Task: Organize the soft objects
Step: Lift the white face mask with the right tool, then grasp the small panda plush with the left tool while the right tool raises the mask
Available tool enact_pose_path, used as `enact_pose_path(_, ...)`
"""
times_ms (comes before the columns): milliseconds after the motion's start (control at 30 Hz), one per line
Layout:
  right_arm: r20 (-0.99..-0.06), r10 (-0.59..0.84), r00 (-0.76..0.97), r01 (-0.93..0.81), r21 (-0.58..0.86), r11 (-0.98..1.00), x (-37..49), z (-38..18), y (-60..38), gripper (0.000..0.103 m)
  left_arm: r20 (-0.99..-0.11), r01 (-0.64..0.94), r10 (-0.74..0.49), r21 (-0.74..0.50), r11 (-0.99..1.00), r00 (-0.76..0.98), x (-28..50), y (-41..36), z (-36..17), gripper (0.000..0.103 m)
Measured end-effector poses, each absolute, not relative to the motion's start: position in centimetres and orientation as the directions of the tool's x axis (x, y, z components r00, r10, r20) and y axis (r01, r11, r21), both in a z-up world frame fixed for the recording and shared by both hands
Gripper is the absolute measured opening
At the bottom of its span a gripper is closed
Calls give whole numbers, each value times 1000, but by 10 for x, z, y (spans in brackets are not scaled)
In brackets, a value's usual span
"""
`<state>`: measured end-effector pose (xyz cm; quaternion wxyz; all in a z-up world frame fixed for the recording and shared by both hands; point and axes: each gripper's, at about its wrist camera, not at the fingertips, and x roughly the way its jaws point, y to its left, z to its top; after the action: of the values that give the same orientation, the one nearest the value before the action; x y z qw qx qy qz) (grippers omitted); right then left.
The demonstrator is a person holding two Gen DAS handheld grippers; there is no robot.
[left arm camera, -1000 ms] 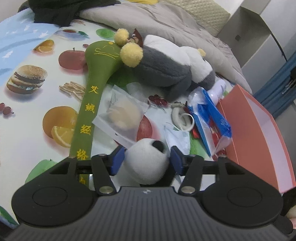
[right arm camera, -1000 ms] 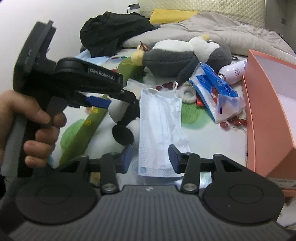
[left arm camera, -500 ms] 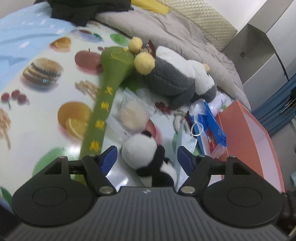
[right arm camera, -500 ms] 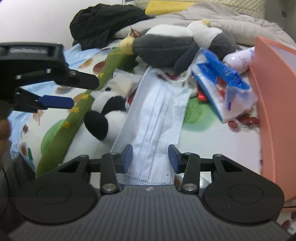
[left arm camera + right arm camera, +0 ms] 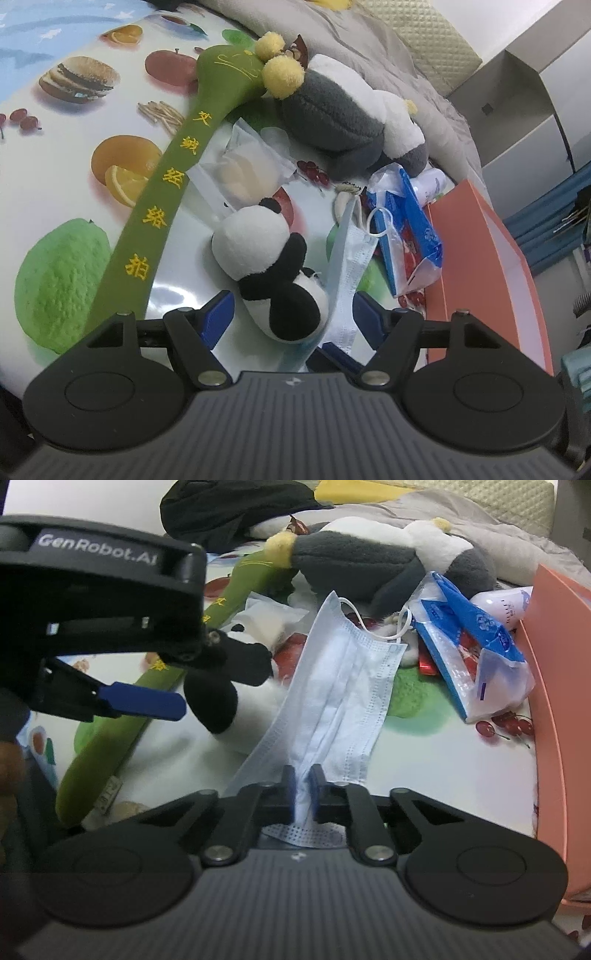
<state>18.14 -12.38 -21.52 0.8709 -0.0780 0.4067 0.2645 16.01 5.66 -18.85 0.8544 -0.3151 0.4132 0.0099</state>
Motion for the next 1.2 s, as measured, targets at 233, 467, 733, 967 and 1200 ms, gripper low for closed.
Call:
enact_pose_path(233, -742, 348, 572, -445, 75, 892, 182, -205, -142, 5, -702, -297, -221, -535, 791, 677, 158, 53, -185, 75)
enact_pose_path(467, -728, 267, 631, -368, 22, 930, 175, -194, -171, 6, -711, -325, -196, -526, 786, 675, 160, 40, -190, 75)
enact_pose_path(733, -698, 292, 654, -296, 120, 948, 172, -196, -188, 52, -722, -358, -191, -532, 768, 665, 164, 35, -204, 70)
enact_pose_path(967, -717, 304, 627, -344, 96, 934, 176, -215, -177, 52, -730, -368, -173, -516, 773, 662, 167, 39, -209, 59)
enact_pose_path(1200, -731, 305, 610, -396, 51, 917, 173, -218, -165, 28, -738, -336, -162, -477, 812, 655, 170, 36, -206, 49)
